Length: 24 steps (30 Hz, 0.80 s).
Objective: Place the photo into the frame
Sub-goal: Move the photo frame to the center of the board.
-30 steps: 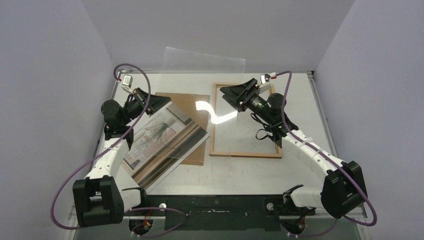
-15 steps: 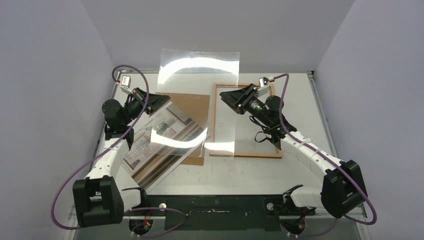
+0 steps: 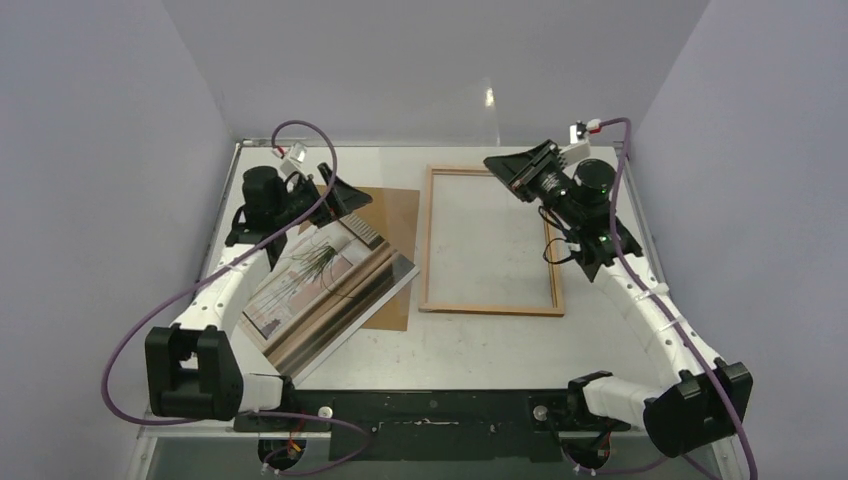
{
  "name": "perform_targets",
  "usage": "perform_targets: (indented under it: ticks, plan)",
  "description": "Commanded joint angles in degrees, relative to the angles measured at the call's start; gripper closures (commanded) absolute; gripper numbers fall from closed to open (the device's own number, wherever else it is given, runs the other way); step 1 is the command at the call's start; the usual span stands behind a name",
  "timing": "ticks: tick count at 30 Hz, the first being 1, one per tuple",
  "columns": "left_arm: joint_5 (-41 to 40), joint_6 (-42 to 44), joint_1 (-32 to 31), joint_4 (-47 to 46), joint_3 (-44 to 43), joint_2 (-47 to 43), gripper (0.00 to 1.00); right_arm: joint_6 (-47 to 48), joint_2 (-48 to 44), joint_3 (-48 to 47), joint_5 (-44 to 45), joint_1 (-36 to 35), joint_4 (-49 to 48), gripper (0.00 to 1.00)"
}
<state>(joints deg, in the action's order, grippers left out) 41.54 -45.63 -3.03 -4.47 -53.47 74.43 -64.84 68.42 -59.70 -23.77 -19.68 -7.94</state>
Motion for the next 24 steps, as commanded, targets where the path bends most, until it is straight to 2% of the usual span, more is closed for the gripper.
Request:
perform_targets:
  ticks: [1, 5, 12, 13, 15, 24]
  plan:
    - [-8.8, 15.9, -5.2, 13.2, -6.2, 5.7, 0.04, 9.5, -4.6, -9.1, 1.8, 3.7, 14.4, 0.9]
    - [-14.7, 20.2, -12.1, 14.6, -9.9, 12.0, 0.04, 18.5, -6.4, -17.7, 9.6, 5.0, 27.7, 0.91]
    - [-23.9, 25.8, -21.9, 17.0, -19.1, 25.7, 0.0, 22.1, -9.4, -23.5, 17.4, 6.0, 37.9, 0.92]
    - [-25.2, 26.6, -23.0, 17.0, -20.1, 27.4, 0.07, 22.3, -9.7, -24.2, 18.6, 6.1, 39.2, 0.92]
    - [-27.3, 28.4, -25.0, 17.0, -22.2, 30.8, 0.13, 23.0, -10.3, -25.9, 20.9, 6.1, 41.2, 0.92]
    - [-31.6, 30.3, -27.1, 17.0, -28.1, 40.2, 0.28, 24.1, -12.2, -28.9, 25.0, 6.1, 45.4, 0.92]
